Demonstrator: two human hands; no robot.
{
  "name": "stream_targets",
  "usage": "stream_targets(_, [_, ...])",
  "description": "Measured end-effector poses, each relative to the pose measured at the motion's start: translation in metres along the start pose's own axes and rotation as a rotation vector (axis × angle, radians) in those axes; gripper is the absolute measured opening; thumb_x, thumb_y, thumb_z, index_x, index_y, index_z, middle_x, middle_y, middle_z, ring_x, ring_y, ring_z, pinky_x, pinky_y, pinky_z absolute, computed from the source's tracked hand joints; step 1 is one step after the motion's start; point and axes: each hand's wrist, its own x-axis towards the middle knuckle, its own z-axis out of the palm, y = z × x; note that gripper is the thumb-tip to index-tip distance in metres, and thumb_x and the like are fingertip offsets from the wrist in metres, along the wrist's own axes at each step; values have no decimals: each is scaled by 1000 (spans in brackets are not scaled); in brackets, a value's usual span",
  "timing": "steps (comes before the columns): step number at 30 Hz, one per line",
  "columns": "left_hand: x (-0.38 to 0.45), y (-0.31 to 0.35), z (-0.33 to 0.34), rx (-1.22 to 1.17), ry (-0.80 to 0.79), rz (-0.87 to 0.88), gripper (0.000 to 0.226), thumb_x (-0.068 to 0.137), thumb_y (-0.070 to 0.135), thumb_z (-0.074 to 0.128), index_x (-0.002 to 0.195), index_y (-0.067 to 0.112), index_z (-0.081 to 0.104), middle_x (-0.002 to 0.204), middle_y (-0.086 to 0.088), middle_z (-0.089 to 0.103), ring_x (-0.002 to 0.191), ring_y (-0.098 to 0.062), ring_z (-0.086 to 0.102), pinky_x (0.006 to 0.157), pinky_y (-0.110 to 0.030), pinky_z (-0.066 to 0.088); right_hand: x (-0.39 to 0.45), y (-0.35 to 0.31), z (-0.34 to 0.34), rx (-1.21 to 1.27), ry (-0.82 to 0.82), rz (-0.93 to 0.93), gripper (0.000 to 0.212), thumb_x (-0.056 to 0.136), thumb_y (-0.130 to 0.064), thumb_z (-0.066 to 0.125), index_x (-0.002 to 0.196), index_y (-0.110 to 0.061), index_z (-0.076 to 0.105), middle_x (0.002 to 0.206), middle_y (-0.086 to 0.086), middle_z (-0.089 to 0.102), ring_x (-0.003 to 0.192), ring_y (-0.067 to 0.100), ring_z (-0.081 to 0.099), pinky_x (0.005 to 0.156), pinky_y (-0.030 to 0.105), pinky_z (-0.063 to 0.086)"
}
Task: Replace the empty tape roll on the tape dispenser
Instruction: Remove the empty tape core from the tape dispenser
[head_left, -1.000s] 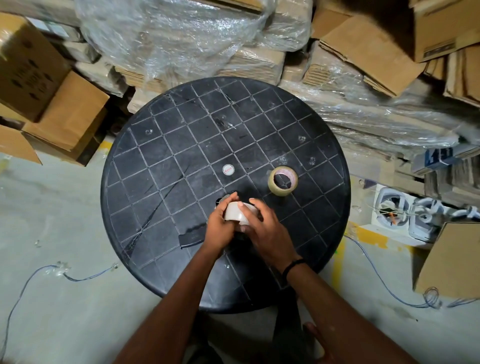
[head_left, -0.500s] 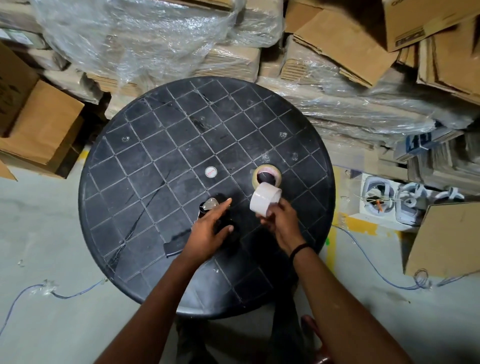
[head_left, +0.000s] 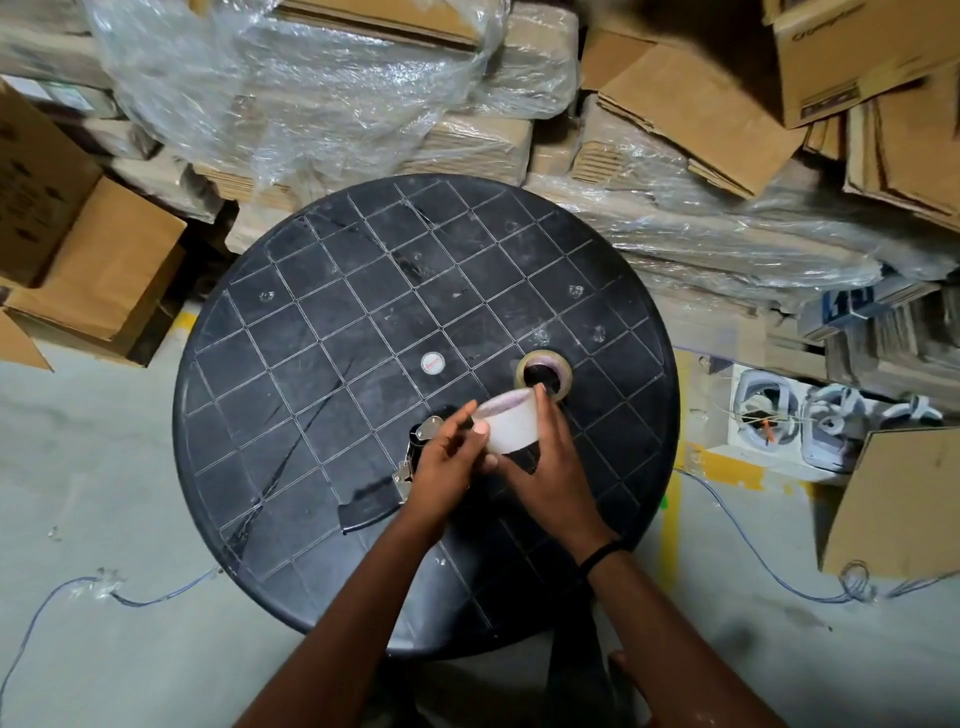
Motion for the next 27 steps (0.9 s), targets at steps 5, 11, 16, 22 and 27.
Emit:
stream_targets(5, [-12,1,-5,-166,-102,-70,38,99,32,57,138,28,57,126,-3,68,95,-18,63,74,-26,54,-10,-21,-6,-296,119,-320,81,93,-36,68,156,-7,24,163,15,20,153,24,18,122,41,26])
stream_targets(11, [-31,14,0,-166,-46,74,56,86,20,72,139,14,53,119,-6,71,92,-12,69,73,-23,55,-23,-37,-5,-385,110,-446,51,95,-31,66,140,-11,53,159,21,25,150,31,24,117,47,32])
stream_targets(16, [-52,21,-4,-80,1,217,64,78,1,81,132,19,52,126,-3,68,116,-19,66,94,-28,53,-34,-56,-11,-435,150,-429,24,91,-24,67,107,-7,63,153,20,37,140,34,39,113,46,36])
stream_targets(22, [-68,24,-15,608,34,600,67,83,37,77,143,27,47,145,10,52,131,-3,50,108,-16,37,-42,-52,-8,-502,122,-356,17,79,-20,66,87,-9,55,156,21,32,134,36,41,109,36,36])
stream_targets(27, [-42,-12,-6,1014,-91,575,62,99,48,47,155,33,27,166,4,15,150,-13,24,119,-35,31,-23,-2,-4,-530,-28,-369,35,81,-25,59,113,-11,61,162,14,23,145,34,28,115,33,30])
